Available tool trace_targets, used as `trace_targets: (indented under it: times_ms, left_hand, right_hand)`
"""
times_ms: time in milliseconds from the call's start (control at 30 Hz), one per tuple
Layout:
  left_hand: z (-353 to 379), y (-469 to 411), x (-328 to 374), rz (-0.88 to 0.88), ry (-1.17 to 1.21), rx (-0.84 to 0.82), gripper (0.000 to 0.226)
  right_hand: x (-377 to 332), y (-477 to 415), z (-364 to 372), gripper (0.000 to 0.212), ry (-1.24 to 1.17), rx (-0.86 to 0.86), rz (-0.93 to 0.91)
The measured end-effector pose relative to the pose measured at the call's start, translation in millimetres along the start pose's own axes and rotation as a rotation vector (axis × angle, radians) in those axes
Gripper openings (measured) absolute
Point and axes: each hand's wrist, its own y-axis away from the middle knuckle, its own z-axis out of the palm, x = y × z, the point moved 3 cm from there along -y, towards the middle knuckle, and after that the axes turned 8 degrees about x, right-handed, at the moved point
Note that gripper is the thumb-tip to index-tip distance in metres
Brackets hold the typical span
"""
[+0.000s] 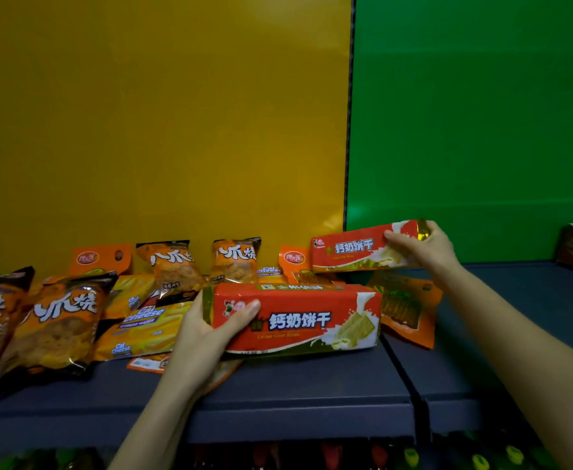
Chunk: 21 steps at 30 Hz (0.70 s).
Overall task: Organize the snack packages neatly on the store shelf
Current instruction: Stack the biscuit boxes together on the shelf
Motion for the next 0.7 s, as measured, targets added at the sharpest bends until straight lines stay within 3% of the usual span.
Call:
trace_targets:
  times_ms: [167, 400, 567, 700]
  left_hand:
    - [1, 2, 14, 0.045, 0.068, 0.0, 0.026]
    - [28, 13, 33, 0.056, 0.206, -0.063, 0.029]
    - [79, 29, 28, -0.003, 0.346, -0.177, 0.022]
    - [129, 54, 22, -0.052, 0.409, -0.311, 0.03]
  right_hand:
    - [-19, 13, -27, 0.065, 0.079, 0.083, -0.045]
    - [-31, 65, -108, 0.048, -0.145, 0.2, -0.061]
    - [-19, 112, -180, 0.042, -0.226, 0.368, -0.059]
    - [-8, 143, -244, 0.043, -0.193, 0.508, -0.063]
